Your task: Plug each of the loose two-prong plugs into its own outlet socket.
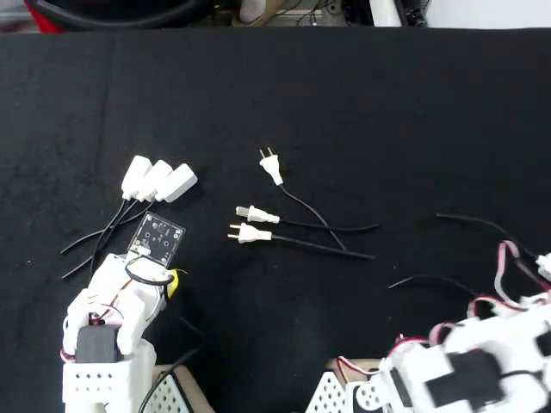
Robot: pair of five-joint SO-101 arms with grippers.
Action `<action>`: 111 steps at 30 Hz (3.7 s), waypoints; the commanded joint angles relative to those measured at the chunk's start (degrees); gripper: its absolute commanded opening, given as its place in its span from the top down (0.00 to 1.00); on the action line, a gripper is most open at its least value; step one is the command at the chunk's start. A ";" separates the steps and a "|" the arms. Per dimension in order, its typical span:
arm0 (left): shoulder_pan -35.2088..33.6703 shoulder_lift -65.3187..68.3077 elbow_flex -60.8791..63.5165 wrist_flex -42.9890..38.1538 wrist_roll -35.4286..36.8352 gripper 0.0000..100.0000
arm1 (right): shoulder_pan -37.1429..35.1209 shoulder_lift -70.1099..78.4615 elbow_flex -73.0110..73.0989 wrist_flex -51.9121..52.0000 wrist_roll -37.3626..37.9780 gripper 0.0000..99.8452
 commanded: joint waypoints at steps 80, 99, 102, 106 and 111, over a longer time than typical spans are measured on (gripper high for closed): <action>-3.47 -0.35 2.15 0.62 -5.89 0.77 | -86.68 14.20 -39.52 37.63 -66.11 0.75; -3.47 -0.35 2.24 0.53 -6.24 0.77 | -98.02 32.57 -59.12 51.16 -78.24 0.93; -3.47 -0.35 2.24 0.53 -6.24 0.77 | -98.11 34.68 -60.79 51.16 -82.29 0.94; -3.47 -0.35 2.24 0.53 -6.24 0.77 | -98.02 36.97 -62.64 51.08 -88.44 0.91; -3.47 -0.35 2.24 0.44 -6.24 0.77 | -97.93 38.46 -62.64 51.34 -93.45 0.87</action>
